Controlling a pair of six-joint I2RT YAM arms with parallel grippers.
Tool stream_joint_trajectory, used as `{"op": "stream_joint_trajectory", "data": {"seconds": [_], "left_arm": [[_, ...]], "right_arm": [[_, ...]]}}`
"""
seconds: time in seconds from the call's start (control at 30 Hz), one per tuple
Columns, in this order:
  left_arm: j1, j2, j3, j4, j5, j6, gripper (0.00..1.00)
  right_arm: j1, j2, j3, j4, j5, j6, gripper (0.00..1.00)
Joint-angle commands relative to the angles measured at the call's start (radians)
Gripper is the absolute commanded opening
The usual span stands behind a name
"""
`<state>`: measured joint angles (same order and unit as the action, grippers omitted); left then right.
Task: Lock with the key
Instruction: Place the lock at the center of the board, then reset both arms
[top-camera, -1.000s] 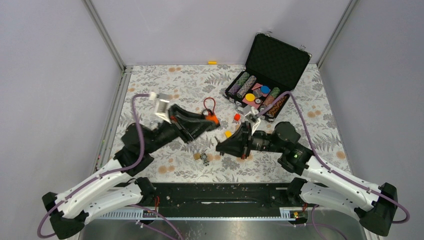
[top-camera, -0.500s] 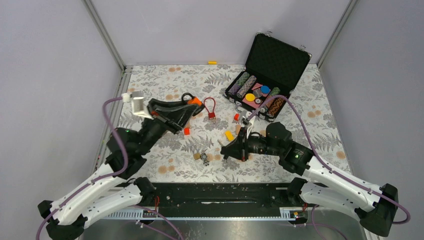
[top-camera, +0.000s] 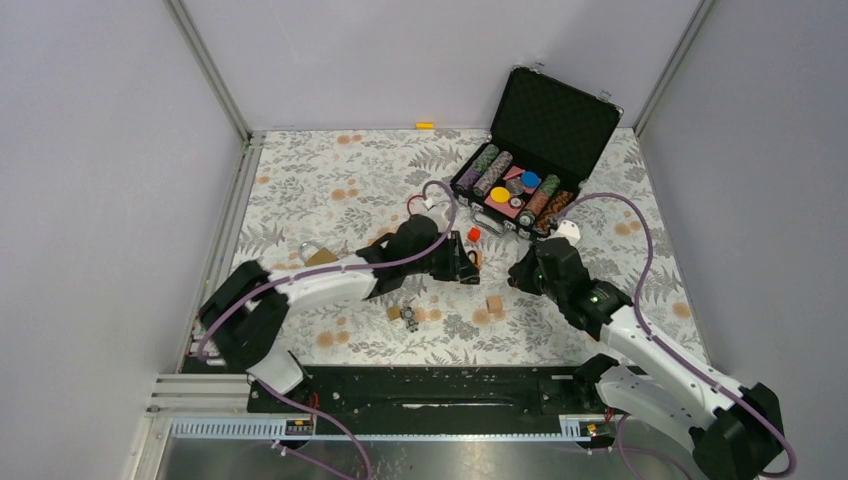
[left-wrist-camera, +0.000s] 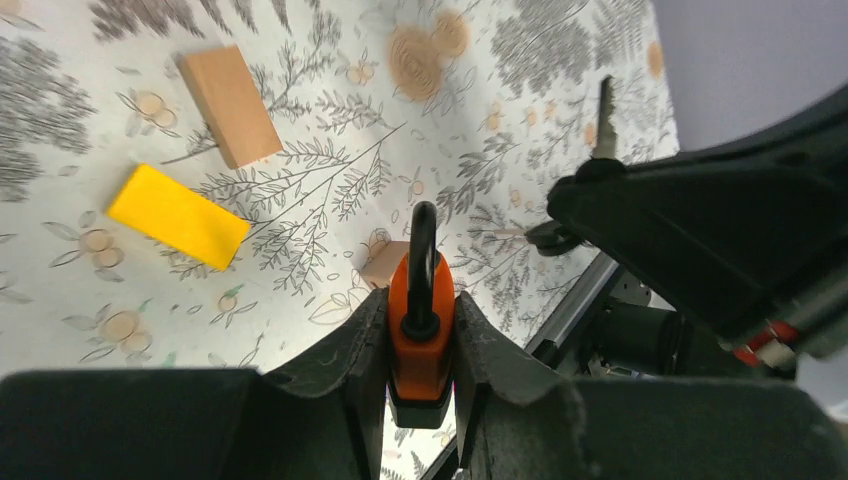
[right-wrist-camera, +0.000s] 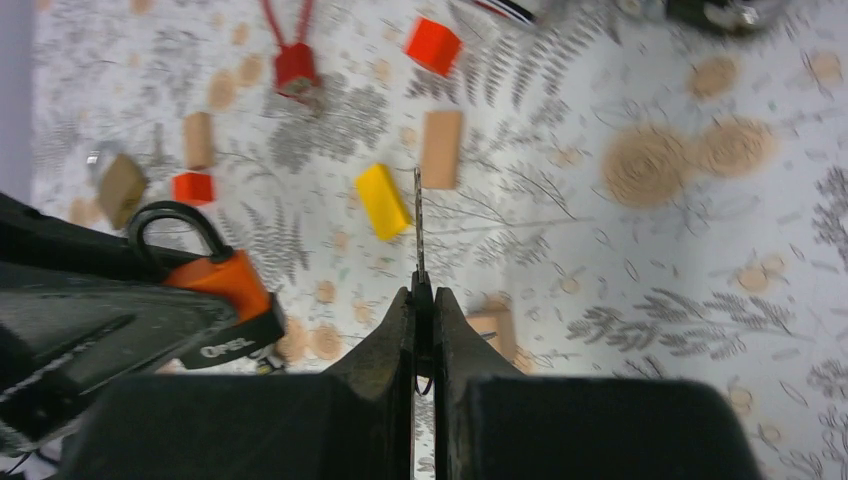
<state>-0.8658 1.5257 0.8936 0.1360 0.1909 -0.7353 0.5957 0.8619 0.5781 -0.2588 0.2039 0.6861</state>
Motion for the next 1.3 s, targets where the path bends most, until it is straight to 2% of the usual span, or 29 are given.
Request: {"op": "stream_joint_trajectory", "data": {"seconds": [0.0,0.23,0.3,0.4,0.5,0.7,0.8,1.0,1.07,1.27], "left_arm": [[-0.012,0.155,0.122,0.159,0.115,-0.093,0.0],[-0.028,0.374,0.228,0.187,0.123,-0.14,0.02],[-0.029,0.407,0.251,0.18,0.129,-0.138,0.09],[-0.029,0.424,0.265,0.159,0.118,-0.118,0.27],[-0.029,0.429,0.277,0.113,0.101,-0.091,0.36],[-0.028,0.398,0.272,0.045,0.055,-0.048,0.53],[-0.026,0.347,0.261,-0.001,0.008,-0.021,0.6],[-0.021,0.149,0.208,-0.112,-0.141,0.061,0.81],[-0.022,0.064,0.19,-0.166,-0.185,0.091,0.98],[-0.019,-0.256,0.15,-0.365,-0.321,0.148,0.99]], "right_arm": [[-0.024,0.076,-0.004,-0.005,0.042,0.063,0.07],[-0.052,0.238,-0.012,0.103,-0.017,0.079,0.06],[-0.058,0.28,-0.008,0.115,-0.015,0.083,0.06],[-0.063,0.331,0.004,0.11,0.006,0.097,0.06],[-0.064,0.381,0.023,0.097,0.022,0.105,0.1],[-0.066,0.398,0.05,0.058,0.035,0.115,0.28],[-0.066,0.35,0.063,0.021,0.062,0.112,0.41],[-0.066,0.181,0.104,-0.118,0.163,0.08,0.56],[-0.066,0.112,0.116,-0.17,0.206,0.067,0.62],[-0.066,-0.176,0.149,-0.295,0.348,0.013,0.81]]}}
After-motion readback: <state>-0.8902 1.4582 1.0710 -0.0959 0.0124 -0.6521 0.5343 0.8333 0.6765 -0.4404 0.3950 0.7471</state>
